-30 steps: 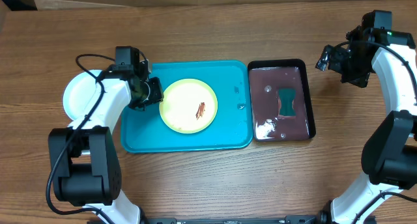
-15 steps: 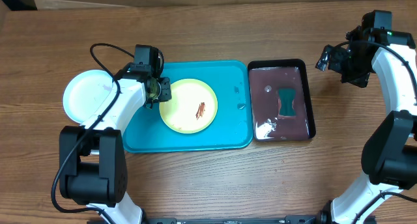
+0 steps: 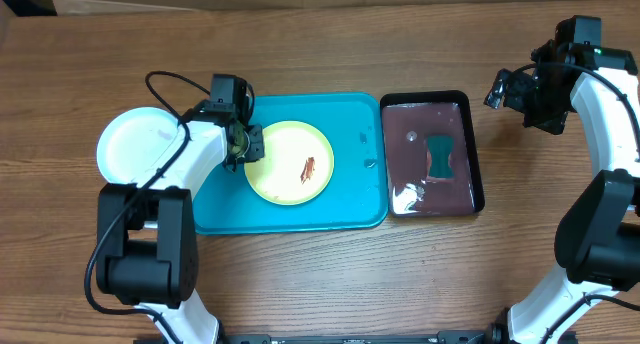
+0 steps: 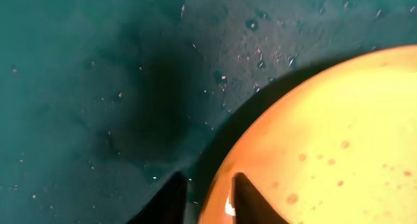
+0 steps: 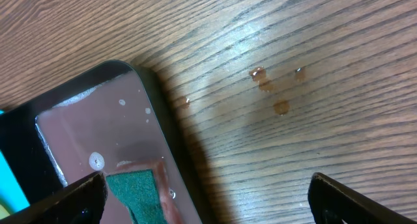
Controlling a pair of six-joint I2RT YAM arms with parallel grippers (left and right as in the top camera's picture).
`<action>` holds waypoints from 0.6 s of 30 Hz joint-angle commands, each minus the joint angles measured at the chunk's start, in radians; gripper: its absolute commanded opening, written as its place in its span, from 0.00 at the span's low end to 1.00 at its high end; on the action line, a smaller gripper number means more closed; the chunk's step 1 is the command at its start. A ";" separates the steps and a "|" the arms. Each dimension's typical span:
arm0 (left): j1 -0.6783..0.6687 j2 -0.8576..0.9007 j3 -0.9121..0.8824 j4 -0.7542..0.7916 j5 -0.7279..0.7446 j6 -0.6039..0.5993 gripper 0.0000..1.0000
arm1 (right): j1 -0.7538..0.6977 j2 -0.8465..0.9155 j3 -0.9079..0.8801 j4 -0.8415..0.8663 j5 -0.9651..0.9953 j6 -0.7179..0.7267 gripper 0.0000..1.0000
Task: Clean dirty plates on tray and stack at the side
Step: 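Pin the yellow plate rim and lower the right gripper onto the sponge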
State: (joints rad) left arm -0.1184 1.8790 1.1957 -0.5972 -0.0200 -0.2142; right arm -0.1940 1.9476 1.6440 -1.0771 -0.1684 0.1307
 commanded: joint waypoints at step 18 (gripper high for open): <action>-0.006 0.017 -0.009 -0.158 0.047 -0.082 0.04 | -0.002 -0.016 0.009 0.019 0.003 0.003 1.00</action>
State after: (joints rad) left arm -0.1184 1.8851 1.2007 -0.7364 0.0265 -0.2596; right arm -0.1940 1.9476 1.6440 -1.0767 -0.1680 0.1303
